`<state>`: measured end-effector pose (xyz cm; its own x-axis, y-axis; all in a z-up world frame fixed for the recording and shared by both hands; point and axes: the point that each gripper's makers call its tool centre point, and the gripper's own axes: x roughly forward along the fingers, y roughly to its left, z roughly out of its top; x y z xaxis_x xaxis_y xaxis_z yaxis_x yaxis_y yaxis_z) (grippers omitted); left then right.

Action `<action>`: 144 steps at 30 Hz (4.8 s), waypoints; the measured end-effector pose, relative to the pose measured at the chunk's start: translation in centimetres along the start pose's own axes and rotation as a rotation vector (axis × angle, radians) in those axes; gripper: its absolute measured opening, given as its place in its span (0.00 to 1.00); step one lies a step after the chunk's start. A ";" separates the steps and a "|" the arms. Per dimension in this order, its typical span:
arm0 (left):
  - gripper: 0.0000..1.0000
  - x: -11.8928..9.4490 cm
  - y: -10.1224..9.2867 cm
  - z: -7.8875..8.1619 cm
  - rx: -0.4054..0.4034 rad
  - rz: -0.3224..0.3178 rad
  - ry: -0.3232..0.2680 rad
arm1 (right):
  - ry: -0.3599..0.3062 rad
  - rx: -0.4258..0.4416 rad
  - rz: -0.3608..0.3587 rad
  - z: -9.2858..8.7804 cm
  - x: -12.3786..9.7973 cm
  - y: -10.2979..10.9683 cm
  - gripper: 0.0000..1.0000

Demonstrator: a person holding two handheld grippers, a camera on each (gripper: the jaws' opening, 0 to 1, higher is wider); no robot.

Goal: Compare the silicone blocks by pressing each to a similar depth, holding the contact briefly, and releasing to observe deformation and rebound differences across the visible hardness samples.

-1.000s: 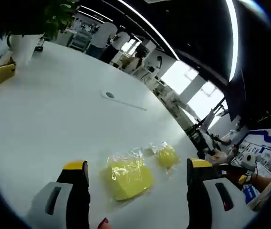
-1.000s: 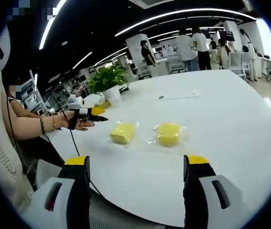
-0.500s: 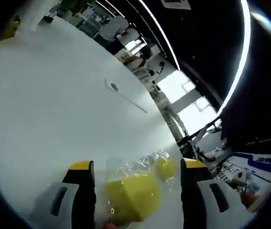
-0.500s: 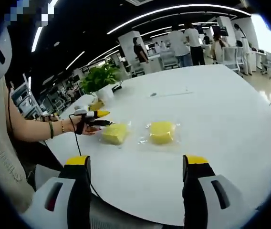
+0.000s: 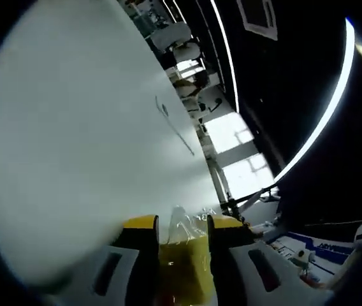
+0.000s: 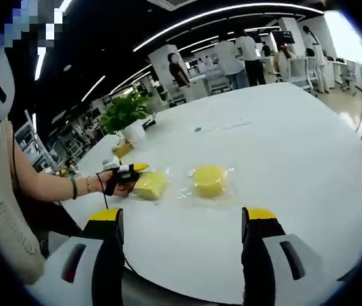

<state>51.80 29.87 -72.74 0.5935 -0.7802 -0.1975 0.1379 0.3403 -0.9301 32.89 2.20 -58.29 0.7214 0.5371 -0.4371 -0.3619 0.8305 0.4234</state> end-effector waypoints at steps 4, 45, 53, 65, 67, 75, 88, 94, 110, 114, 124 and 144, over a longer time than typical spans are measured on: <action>0.16 -0.2 0.5 -0.2 -0.024 0.006 -0.011 | 0.009 -0.012 -0.005 0.1 0.3 -0.1 0.70; 0.00 -1.1 -7.5 -1.0 0.618 0.192 0.018 | -0.016 -0.012 0.065 -0.1 0.3 1.3 0.65; 0.00 -1.5 -11.8 -3.1 0.693 0.188 0.020 | -0.055 -0.021 0.100 0.2 -0.8 2.3 0.65; 0.00 -2.6 -17.3 -5.0 0.807 0.186 0.007 | -0.112 -0.089 0.162 1.2 -2.9 4.5 0.65; 0.00 -3.0 -18.2 -5.1 0.817 0.183 0.003 | -0.124 -0.099 0.170 1.5 -3.3 4.7 0.65; 0.00 -4.2 -22.3 -6.8 0.909 0.142 0.008 | -0.169 -0.144 0.196 2.6 -4.8 5.3 0.67; 0.00 -5.6 -27.7 -8.6 1.060 0.080 0.044 | -0.158 -0.355 0.272 4.9 -5.6 6.8 0.73; 0.00 -5.6 -30.1 -9.4 1.091 0.027 0.075 | -0.129 -0.444 0.331 6.0 -5.4 7.7 0.74; 0.00 -5.1 -32.5 -10.9 1.199 -0.017 0.185 | -0.076 -0.626 0.435 8.9 -3.1 9.6 0.76; 0.00 -4.9 -33.0 -10.9 1.219 -0.024 0.198 | -0.052 -0.675 0.462 9.3 -2.2 10.0 0.76; 0.00 -3.6 -34.1 -10.8 1.258 -0.054 0.237 | 0.041 -0.802 0.566 9.4 1.7 12.2 0.76; 0.00 -2.2 -35.0 -12.0 1.260 -0.146 0.310 | 0.215 -0.903 0.728 6.6 6.9 14.2 0.62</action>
<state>36.14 13.35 -43.42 0.3268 -0.8819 -0.3397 0.9293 0.3653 -0.0544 36.65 16.76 -50.06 0.0899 0.8695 -0.4857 -0.9959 0.0753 -0.0494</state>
